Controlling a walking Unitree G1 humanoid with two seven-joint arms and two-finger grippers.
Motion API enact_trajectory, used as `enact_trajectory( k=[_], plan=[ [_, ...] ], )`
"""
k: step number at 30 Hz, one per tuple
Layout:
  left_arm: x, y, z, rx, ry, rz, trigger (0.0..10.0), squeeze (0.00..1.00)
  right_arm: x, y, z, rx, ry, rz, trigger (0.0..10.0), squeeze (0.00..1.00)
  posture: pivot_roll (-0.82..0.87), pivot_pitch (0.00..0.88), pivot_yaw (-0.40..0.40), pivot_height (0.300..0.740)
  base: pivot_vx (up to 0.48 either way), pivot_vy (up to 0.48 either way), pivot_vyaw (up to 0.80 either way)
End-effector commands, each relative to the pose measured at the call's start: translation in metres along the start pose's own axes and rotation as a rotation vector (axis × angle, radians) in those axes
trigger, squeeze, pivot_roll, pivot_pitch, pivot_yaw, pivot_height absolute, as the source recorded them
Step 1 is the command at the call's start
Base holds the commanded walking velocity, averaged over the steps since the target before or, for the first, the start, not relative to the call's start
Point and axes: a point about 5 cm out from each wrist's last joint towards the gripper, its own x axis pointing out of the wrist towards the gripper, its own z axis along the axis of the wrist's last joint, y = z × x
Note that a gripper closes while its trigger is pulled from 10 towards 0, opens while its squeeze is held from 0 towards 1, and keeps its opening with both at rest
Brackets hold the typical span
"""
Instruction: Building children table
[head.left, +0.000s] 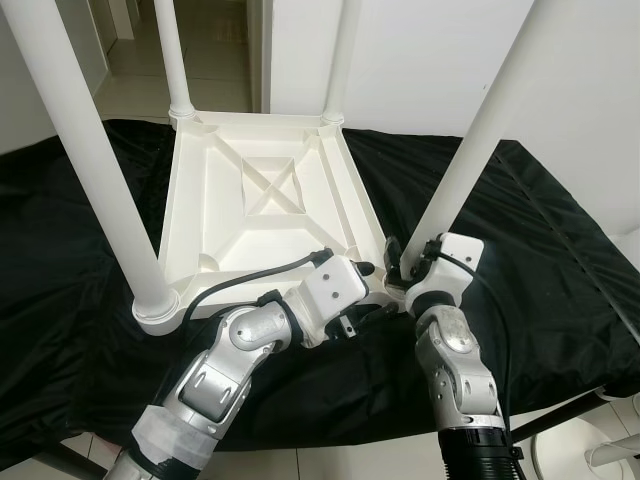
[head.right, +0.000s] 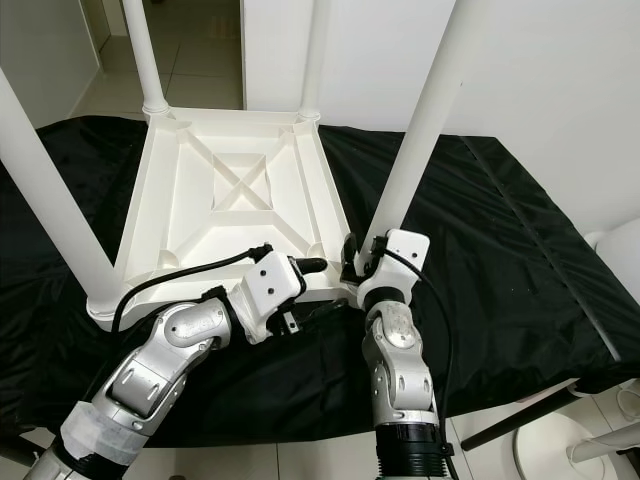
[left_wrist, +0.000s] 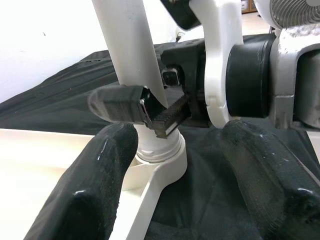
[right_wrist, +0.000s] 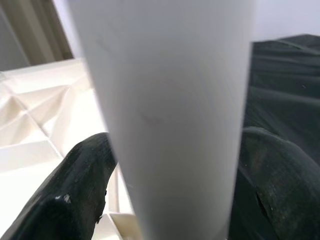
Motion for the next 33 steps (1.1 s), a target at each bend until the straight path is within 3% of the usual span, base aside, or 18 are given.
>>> enact_trajectory(
  k=[1, 2, 3, 12, 17, 27, 33],
  plan=[
    [0.002, -0.002, 0.000, 0.006, 0.000, -0.019, 10.0, 0.00, -0.012, -0.009, -0.010, -0.017, 0.032, 0.016, 10.0, 1.00, -0.03, 0.000, -0.091, 0.740, 0.000, 0.000, 0.00],
    [0.002, -0.002, 0.000, 0.006, 0.000, -0.019, 10.0, 0.00, -0.012, -0.009, -0.010, -0.017, 0.032, 0.016, 10.0, 1.00, -0.03, 0.000, -0.091, 0.740, 0.000, 0.000, 0.00],
    [0.001, -0.001, 0.000, 0.005, 0.000, -0.017, 10.0, 0.00, -0.015, -0.014, -0.010, -0.030, 0.031, 0.042, 10.0, 0.00, -0.04, 0.000, -0.088, 0.740, 0.000, 0.000, 0.00],
    [-0.002, 0.006, 0.000, 0.013, 0.004, -0.005, 10.0, 0.00, -0.022, -0.023, -0.010, -0.055, 0.044, 0.105, 10.0, 0.00, -0.05, 0.000, -0.079, 0.740, 0.000, 0.000, 0.00],
    [-0.006, 0.017, 0.000, 0.031, 0.011, 0.018, 10.0, 0.00, -0.026, -0.027, -0.008, -0.091, 0.052, 0.233, 10.0, 0.00, -0.06, 0.000, -0.067, 0.740, 0.000, 0.000, 0.00],
    [-0.008, 0.021, 0.006, 0.028, -0.005, 0.005, 10.0, 0.00, -0.012, -0.043, 0.000, -0.215, 0.081, 0.496, 10.0, 0.00, -0.05, 0.000, -0.046, 0.740, 0.000, 0.000, 0.00],
    [-0.007, 0.020, 0.008, 0.031, -0.012, -0.005, 10.0, 0.00, -0.003, -0.042, 0.002, -0.241, 0.106, 0.608, 10.0, 0.00, -0.04, 0.000, -0.049, 0.740, 0.000, 0.000, 0.00]
  ],
)
